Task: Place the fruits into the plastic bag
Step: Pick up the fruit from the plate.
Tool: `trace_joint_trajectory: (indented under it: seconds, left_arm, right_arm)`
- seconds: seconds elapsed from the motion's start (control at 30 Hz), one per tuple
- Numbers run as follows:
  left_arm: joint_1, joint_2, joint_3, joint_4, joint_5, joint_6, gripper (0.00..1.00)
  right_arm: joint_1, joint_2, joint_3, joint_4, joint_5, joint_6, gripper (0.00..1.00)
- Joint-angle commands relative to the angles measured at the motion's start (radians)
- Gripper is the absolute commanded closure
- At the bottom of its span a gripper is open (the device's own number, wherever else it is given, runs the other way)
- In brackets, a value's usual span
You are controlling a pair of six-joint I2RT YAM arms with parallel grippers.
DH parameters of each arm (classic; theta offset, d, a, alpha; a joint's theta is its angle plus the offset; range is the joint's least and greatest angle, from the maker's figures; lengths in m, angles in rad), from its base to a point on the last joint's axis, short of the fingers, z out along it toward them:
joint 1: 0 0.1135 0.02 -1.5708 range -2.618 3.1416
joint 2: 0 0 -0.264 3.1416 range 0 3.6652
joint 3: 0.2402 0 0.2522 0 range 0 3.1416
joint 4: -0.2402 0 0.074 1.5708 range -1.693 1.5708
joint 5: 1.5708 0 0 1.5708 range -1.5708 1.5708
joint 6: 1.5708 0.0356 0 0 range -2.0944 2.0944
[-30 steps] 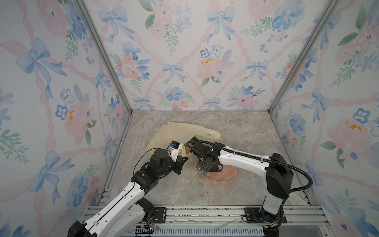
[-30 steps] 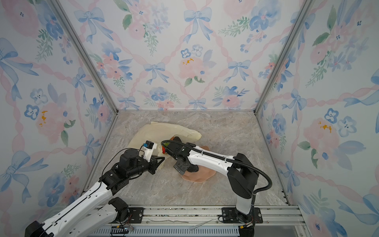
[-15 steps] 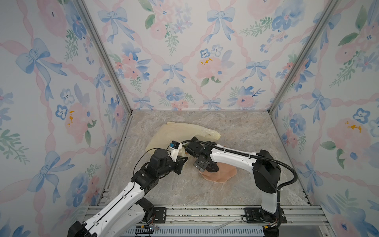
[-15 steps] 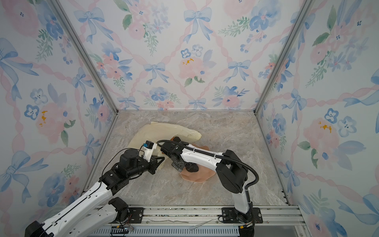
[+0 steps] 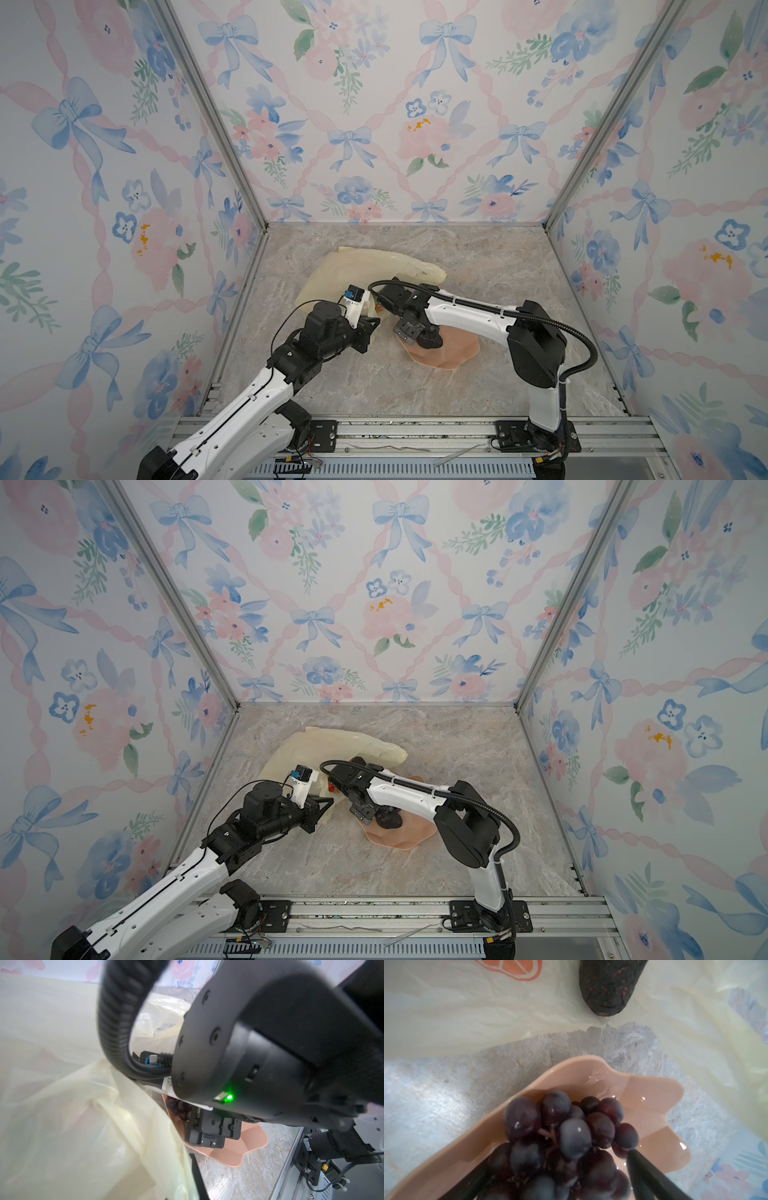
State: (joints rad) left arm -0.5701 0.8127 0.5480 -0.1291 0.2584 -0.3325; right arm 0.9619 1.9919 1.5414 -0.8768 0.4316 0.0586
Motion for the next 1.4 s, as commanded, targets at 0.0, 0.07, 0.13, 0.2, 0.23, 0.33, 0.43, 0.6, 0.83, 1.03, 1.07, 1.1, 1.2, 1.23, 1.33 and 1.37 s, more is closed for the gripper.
trace_joint_trajectory:
  seconds: [0.0, 0.07, 0.13, 0.2, 0.23, 0.33, 0.43, 0.6, 0.83, 1.03, 1.07, 1.1, 1.2, 1.23, 1.33, 1.37]
  left_arm:
    - [-0.008, 0.001, 0.010, -0.015, -0.006, 0.021, 1.00]
    - [-0.010, 0.001, 0.010, -0.015, -0.007, 0.021, 1.00]
    - [-0.009, 0.000, 0.010, -0.015, -0.007, 0.021, 1.00]
    - [-0.008, 0.001, 0.010, -0.016, -0.005, 0.021, 1.00]
    - [-0.008, 0.000, 0.009, -0.015, -0.006, 0.021, 1.00]
    - [-0.008, 0.001, 0.010, -0.016, -0.007, 0.020, 1.00]
    - [-0.009, 0.000, 0.010, -0.015, -0.007, 0.020, 1.00]
    - [-0.010, 0.000, 0.008, -0.015, -0.008, 0.020, 1.00]
    - [-0.010, 0.005, 0.010, -0.016, -0.006, 0.020, 1.00]
    - [-0.010, 0.010, 0.010, -0.015, -0.005, 0.021, 1.00]
    - [-0.011, 0.009, 0.010, -0.014, -0.005, 0.020, 1.00]
    - [-0.012, 0.009, 0.010, -0.016, -0.005, 0.020, 1.00]
    - [-0.012, 0.011, 0.009, -0.015, -0.005, 0.020, 1.00]
    - [-0.011, 0.011, 0.010, -0.015, -0.004, 0.020, 1.00]
    - [-0.013, 0.010, 0.010, -0.016, -0.006, 0.020, 1.00]
    - [-0.014, 0.010, 0.010, -0.015, -0.007, 0.020, 1.00]
  right_arm:
    - [-0.013, 0.033, 0.029, 0.006, 0.007, -0.017, 0.10]
    - [-0.015, 0.038, 0.031, 0.009, 0.001, -0.018, 0.13]
    - [-0.020, 0.038, 0.031, 0.015, -0.009, -0.015, 0.17]
    - [-0.025, 0.032, 0.025, 0.021, -0.020, -0.011, 0.24]
    - [-0.026, 0.028, 0.022, 0.024, -0.024, -0.009, 0.28]
    - [-0.031, 0.013, 0.008, 0.036, -0.034, -0.003, 0.35]
    - [-0.038, -0.005, -0.010, 0.049, -0.047, 0.006, 0.40]
    - [-0.055, -0.045, -0.052, 0.087, -0.082, 0.030, 0.47]
    - [-0.098, -0.148, -0.146, 0.181, -0.158, 0.081, 0.56]
    - [-0.155, -0.243, -0.242, 0.265, -0.247, 0.134, 0.63]
    - [-0.163, -0.257, -0.259, 0.280, -0.261, 0.143, 0.64]
    - [-0.171, -0.271, -0.273, 0.292, -0.271, 0.150, 0.66]
    - [-0.200, -0.310, -0.311, 0.324, -0.309, 0.170, 0.67]
    - [-0.209, -0.323, -0.323, 0.333, -0.321, 0.179, 0.67]
    - [-0.234, -0.365, -0.353, 0.355, -0.355, 0.197, 0.67]
    - [-0.240, -0.379, -0.362, 0.363, -0.362, 0.199, 0.68]
